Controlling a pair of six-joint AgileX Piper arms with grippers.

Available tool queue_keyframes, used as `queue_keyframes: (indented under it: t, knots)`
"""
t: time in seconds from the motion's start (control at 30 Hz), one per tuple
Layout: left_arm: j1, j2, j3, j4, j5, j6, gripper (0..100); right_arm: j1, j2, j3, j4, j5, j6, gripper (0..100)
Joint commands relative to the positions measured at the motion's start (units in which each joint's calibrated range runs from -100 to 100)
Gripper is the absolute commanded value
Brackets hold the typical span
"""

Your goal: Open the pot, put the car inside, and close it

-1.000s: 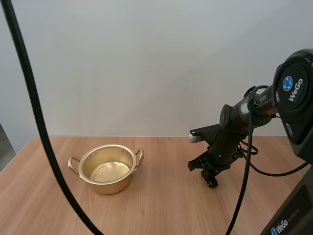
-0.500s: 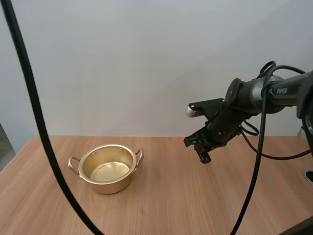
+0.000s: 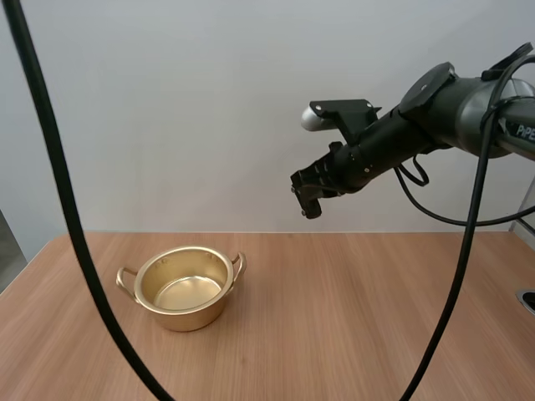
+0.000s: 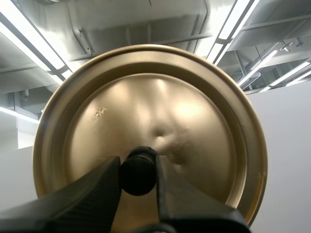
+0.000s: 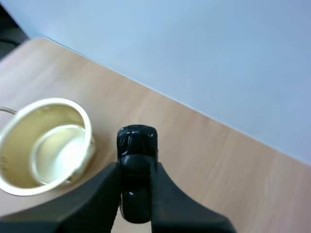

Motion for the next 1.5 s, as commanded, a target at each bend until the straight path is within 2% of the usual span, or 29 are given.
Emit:
queue_keyframes:
  t: [0.0,0.17,0.27,0.4,0.5,0.6,0.8,0.97,1.3,1.47]
  knots:
    - [0.05,0.03,-0.02,-0.04,0.73,0.06,0,1.13,0.07,-1.83,6.83,1.22,-3.48,0]
    - [0.05,0.03,-0.02,-0.04,4.02,1.35,0,7.77,0.36,-4.41,5.85,-1.25,-4.1,0]
    - [0.13,0.03,-0.02,0.4,6.57,2.78,0,12.26,1.34,-4.55,4.58,-6.99,-4.1,0]
    - [1.62,0.03,-0.02,-0.09,5.04,3.69,0,18.01,5.52,-4.55,1.1,-13.56,-3.76,0]
    - [2.25,0.03,-0.02,-1.28,3.08,3.69,0,20.73,9.82,-4.55,0.81,-15.87,-3.76,0]
    - [2.25,0.03,-0.02,-1.28,2.84,3.69,0,22.8,14.71,-4.55,0.82,-16.99,-3.76,0]
    - [2.25,0.03,-0.02,-2.22,2.37,3.69,0,25.8,23.76,-4.55,-0.85,-23.09,-3.76,0]
    - [2.25,0.03,-0.59,-3.96,2.37,3.69,0,27.37,28.52,-4.55,-5.23,-29.56,-3.76,0]
    - [2.25,0.03,-4.39,-3.96,2.54,3.69,0,27.97,35.45,-4.55,-11.64,-36.43,-3.76,0]
    - [2.25,-0.09,-4.78,-3.96,2.54,3.69,0,27.97,37.86,-4.55,-12.65,-38.66,-3.76,0]
